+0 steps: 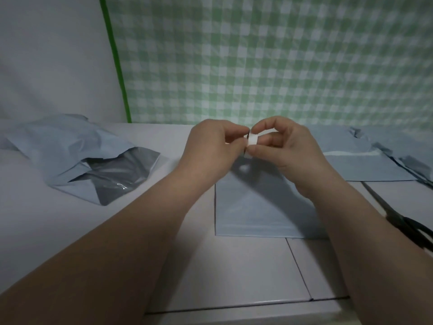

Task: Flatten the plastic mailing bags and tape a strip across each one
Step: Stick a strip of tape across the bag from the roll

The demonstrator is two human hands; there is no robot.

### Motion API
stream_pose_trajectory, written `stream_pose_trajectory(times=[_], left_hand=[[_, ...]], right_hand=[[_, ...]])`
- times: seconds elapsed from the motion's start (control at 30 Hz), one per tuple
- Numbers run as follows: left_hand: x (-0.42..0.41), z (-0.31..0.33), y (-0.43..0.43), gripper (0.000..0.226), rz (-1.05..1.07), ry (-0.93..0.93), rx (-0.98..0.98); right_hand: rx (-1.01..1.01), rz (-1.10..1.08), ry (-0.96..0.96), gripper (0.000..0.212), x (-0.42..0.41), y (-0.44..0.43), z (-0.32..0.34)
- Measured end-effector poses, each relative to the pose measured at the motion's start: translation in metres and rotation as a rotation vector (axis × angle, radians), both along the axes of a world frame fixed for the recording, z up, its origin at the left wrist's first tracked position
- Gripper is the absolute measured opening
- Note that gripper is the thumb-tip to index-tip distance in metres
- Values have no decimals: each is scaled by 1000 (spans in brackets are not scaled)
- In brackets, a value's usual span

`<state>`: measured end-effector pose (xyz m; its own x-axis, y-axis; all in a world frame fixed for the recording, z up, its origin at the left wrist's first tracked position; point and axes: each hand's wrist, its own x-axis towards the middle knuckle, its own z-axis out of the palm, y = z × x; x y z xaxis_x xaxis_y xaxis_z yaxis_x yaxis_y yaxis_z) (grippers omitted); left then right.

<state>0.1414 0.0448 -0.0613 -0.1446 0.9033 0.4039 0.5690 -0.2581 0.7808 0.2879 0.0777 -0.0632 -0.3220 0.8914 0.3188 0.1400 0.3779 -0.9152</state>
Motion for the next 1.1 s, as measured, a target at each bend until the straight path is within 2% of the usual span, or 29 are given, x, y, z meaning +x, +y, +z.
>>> stream_pose_trajectory(times=[0.37, 0.53, 0.6, 0.67, 0.73, 0.77, 0.8, 0.93, 1.1], left_hand=[[2, -3, 2, 14, 97, 407, 172], [4, -2, 4, 16, 88, 460, 124], [5, -3, 4, 16, 59, 365, 80], [3, -3, 6, 15, 33, 130, 0], [0, -1, 6, 16, -3, -172, -111], [-2, -1, 6, 17, -18, -281, -163], [-3, 0, 6, 18, -29, -341, -204], [-4, 1, 5, 21, -73, -424, -231], [1, 1, 4, 22, -89, -416, -92]], right_hand=[[239, -97, -302, 30, -2, -2, -2], [379, -136, -454, 31, -4, -1, -4], [356, -147, -429, 29, -3, 0, -2], [254, -123, -338, 26, 1, 2, 0], [195, -80, -308, 14, 3, 4, -1], [193, -59, -316, 5, 3, 5, -1], [197, -42, -319, 5, 3, 6, -2], [184, -22, -267, 18, 2, 6, -1], [118, -64, -180, 19, 4, 7, 2]])
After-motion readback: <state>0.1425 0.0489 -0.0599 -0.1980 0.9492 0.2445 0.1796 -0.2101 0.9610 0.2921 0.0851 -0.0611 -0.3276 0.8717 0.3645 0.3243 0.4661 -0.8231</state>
